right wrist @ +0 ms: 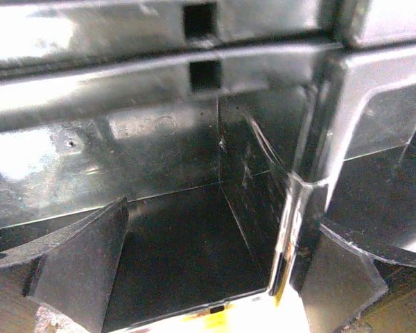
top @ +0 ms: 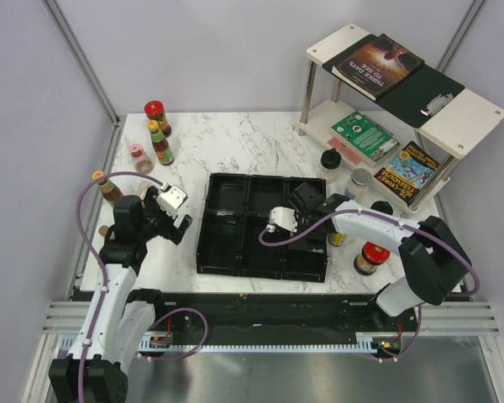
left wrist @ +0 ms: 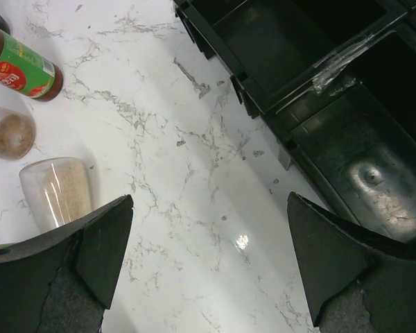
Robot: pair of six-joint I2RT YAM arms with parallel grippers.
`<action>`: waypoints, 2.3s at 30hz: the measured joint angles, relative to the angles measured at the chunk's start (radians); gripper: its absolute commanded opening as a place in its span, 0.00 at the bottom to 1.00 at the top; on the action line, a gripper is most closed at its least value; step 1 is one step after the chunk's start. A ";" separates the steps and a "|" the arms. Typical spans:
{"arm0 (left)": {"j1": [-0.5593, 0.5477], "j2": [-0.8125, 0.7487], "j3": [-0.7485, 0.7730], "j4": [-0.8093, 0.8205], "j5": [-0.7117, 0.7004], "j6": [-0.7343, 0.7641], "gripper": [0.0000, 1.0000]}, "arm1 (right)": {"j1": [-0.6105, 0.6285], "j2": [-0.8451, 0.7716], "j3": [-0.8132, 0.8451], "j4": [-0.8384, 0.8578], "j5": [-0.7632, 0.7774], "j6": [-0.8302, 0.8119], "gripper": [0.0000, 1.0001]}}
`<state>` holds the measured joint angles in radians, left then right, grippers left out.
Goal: Organize the condiment bottles
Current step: Move the storage box to the center of the board, then adjust the storage box at the center of the board.
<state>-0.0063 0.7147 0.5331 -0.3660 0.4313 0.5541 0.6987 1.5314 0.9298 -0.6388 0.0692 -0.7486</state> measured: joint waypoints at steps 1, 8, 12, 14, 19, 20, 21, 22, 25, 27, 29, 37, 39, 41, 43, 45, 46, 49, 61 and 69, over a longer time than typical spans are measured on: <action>0.000 0.000 0.000 0.000 0.001 0.000 0.99 | 0.000 -0.004 -0.007 0.001 0.006 -0.012 0.98; 0.000 0.006 0.000 0.000 0.016 0.000 0.99 | 0.000 -0.035 -0.032 -0.007 0.026 -0.092 0.98; 0.000 0.010 0.000 0.000 0.018 0.000 0.99 | 0.000 -0.073 0.024 -0.071 -0.006 -0.106 0.98; 0.000 0.012 0.000 0.000 0.019 0.000 0.99 | -0.001 -0.092 0.096 -0.117 -0.041 -0.110 0.98; 0.000 0.019 0.000 0.000 0.021 0.000 0.99 | -0.002 -0.131 0.312 -0.185 -0.163 -0.112 0.98; 0.000 0.018 0.000 0.000 0.021 0.000 0.99 | -0.002 -0.132 0.342 -0.188 -0.187 -0.112 0.98; 0.000 0.018 0.000 0.000 0.021 0.000 0.99 | -0.002 -0.132 0.377 -0.193 -0.218 -0.111 0.98; 0.000 0.018 0.000 0.000 0.021 0.000 0.99 | -0.002 -0.124 0.416 -0.200 -0.252 -0.111 0.98; 0.000 0.018 0.000 0.000 0.021 0.000 0.99 | -0.002 -0.067 0.506 -0.218 -0.315 -0.108 0.98; 0.000 0.018 -0.001 0.000 0.021 0.000 0.99 | 0.000 -0.003 0.554 -0.217 -0.344 -0.107 0.98; 0.000 0.017 -0.002 0.000 0.021 0.000 0.99 | 0.002 0.061 0.581 -0.219 -0.364 -0.105 0.98; 0.000 0.018 -0.009 0.000 0.021 0.000 0.99 | 0.005 0.254 0.593 -0.224 -0.395 -0.100 0.98; 0.000 0.018 -0.010 0.000 0.021 0.000 0.99 | 0.005 0.277 0.595 -0.220 -0.407 -0.100 0.98; 0.000 0.016 -0.010 0.000 0.021 0.000 0.99 | 0.005 0.302 0.599 -0.213 -0.417 -0.098 0.98; 0.000 0.013 -0.010 0.000 0.021 0.000 0.99 | 0.005 0.324 0.601 -0.206 -0.429 -0.096 0.98; 0.000 0.008 -0.010 0.000 0.022 0.000 0.99 | 0.006 0.349 0.602 -0.200 -0.437 -0.093 0.98; 0.000 0.006 -0.011 0.000 0.022 0.000 0.99 | 0.009 0.363 0.603 -0.198 -0.439 -0.093 0.98; 0.000 0.003 -0.011 0.000 0.024 0.000 0.99 | 0.019 0.396 0.603 -0.191 -0.443 -0.093 0.98; 0.029 -0.006 -0.011 0.000 0.026 0.000 0.99 | 0.084 0.433 0.571 -0.177 -0.456 -0.101 0.98; 0.031 -0.009 -0.013 0.000 0.026 0.000 0.99 | 0.118 0.432 0.525 -0.179 -0.434 -0.130 0.98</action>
<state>0.0250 0.7059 0.5205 -0.3656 0.4576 0.5545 0.8165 1.9636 1.4551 -0.8173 -0.3649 -0.8787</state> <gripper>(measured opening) 0.987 0.982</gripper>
